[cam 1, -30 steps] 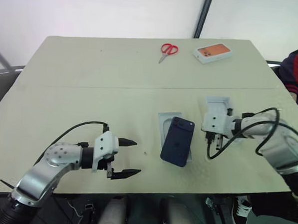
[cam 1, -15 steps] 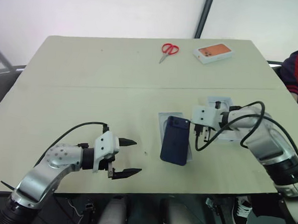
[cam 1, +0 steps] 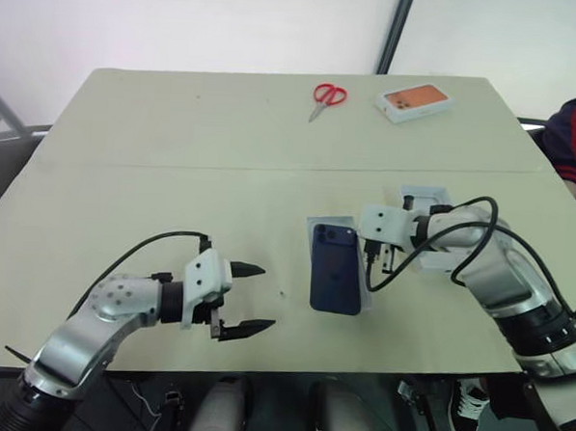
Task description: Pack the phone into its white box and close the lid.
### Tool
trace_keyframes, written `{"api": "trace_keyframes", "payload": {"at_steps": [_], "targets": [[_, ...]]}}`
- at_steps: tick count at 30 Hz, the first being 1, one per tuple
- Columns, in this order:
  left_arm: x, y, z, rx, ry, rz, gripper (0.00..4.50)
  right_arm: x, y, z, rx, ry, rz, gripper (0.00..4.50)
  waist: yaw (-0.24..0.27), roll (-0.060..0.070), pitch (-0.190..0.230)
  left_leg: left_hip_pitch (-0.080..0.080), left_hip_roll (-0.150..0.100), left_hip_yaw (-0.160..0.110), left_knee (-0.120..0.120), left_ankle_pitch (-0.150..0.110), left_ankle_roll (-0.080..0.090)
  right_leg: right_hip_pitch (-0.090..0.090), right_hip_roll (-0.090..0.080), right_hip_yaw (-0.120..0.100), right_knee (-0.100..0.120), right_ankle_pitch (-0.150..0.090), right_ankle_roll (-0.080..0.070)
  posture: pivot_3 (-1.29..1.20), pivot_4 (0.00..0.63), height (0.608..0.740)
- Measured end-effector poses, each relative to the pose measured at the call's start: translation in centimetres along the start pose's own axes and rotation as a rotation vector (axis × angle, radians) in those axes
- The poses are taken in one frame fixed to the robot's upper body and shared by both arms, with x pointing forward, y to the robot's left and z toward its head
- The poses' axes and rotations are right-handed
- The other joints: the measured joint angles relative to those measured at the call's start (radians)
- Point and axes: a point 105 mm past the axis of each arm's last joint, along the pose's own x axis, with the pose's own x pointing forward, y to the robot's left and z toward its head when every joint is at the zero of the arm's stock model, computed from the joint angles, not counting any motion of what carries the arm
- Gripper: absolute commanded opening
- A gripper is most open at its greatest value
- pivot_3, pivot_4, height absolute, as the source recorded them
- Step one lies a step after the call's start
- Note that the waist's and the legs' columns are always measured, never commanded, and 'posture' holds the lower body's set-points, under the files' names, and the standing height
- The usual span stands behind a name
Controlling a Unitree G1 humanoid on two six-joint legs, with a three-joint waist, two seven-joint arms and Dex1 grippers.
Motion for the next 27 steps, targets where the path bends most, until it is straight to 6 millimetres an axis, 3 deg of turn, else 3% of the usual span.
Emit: {"api": "trace_keyframes", "payload": {"at_steps": [3, 7, 11, 15, 27], "targets": [[0.0, 0.1, -0.1, 0.002, 0.004, 0.004, 4.47, -0.4, -0.2, 0.3, 0.011, -0.019, -0.005, 0.0, 0.0, 0.0, 0.0, 0.0, 0.0, 0.0, 0.0, 0.0, 0.0, 0.0, 0.0, 0.0, 0.0, 0.0, 0.0, 0.0, 0.15, 0.74], [-0.2, 0.3, -0.3, -0.005, 0.013, 0.016, 4.47, -3.7, 1.0, 1.8, 0.036, -0.133, 0.065, 0.0, 0.005, 0.0, 0.0, 0.0, 0.0, -0.001, 0.0, 0.0, 0.0, 0.0, 0.0, 0.0, -0.001, 0.0, 0.0, 0.0, 0.15, 0.74], [-0.3, 0.4, -0.3, -0.003, 0.013, 0.016, 4.47, -5.1, 5.8, 3.8, 0.078, -0.245, 0.273, 0.0, 0.003, 0.0, 0.0, 0.002, 0.0, -0.001, 0.0, 0.0, 0.0, 0.003, 0.0, 0.0, 0.0, 0.0, 0.0, 0.0, 0.15, 0.74], [-0.3, 0.2, -0.3, -0.002, 0.012, 0.0, 4.47, -5.2, 9.3, 4.7, 0.091, -0.272, 0.395, 0.0, 0.0, 0.0, 0.0, 0.003, 0.0, -0.001, 0.0, 0.0, 0.0, 0.004, 0.0, -0.001, 0.0, 0.0, 0.0, 0.0, 0.15, 0.74], [-0.3, -0.5, -0.4, 0.001, 0.023, -0.071, 4.47, -3.4, 11.9, 4.7, 0.114, -0.217, 0.453, 0.0, 0.001, 0.0, 0.0, 0.003, 0.0, -0.001, 0.0, 0.0, 0.0, 0.004, 0.0, -0.001, 0.0, 0.0, 0.0, 0.0, 0.15, 0.74]]}}
